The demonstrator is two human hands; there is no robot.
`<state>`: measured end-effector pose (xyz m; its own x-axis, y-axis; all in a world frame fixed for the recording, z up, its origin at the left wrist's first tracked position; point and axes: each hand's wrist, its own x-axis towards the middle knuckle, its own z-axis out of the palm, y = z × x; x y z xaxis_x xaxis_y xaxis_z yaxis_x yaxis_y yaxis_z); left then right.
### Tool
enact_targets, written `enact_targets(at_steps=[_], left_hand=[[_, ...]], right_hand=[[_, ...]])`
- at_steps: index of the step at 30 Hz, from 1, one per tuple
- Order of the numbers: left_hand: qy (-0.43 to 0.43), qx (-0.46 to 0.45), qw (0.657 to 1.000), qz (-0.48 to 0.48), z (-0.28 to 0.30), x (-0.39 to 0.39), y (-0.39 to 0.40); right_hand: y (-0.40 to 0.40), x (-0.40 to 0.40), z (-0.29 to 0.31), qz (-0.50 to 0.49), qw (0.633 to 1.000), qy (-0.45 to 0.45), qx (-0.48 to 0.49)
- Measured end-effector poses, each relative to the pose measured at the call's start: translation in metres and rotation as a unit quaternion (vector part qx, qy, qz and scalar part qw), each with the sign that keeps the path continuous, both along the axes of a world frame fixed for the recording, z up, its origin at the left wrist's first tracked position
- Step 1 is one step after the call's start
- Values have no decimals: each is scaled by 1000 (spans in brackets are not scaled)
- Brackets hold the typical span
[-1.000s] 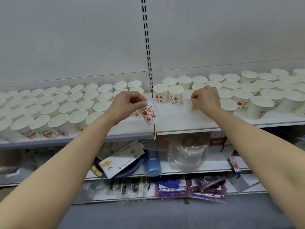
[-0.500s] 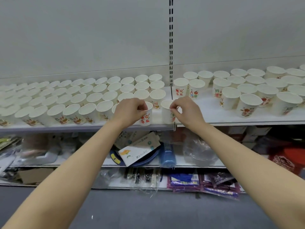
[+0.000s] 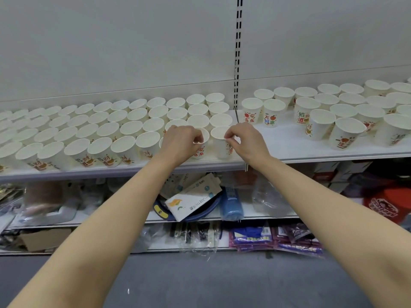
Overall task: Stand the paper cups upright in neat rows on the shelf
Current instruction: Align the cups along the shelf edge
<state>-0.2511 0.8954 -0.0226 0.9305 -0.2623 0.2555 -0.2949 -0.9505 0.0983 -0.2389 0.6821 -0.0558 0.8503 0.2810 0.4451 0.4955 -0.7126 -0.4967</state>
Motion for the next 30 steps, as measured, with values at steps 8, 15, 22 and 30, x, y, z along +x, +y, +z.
enact_targets(at_steps=[8,15,22,30], left_hand=[[3,33,999,-28,3,8,7],[7,33,998,-45,5,9,12],[16,23,998,-58,4,8,13],[21,61,988,-143,-7,18,-8]], right_hand=[[23,2,5,-41,999,16,-24],[21,-3,4,-22,1000,-1,-4],[21,-7,-3,-25,1000,14,2],[15,17,-7,-137,942,220,215]])
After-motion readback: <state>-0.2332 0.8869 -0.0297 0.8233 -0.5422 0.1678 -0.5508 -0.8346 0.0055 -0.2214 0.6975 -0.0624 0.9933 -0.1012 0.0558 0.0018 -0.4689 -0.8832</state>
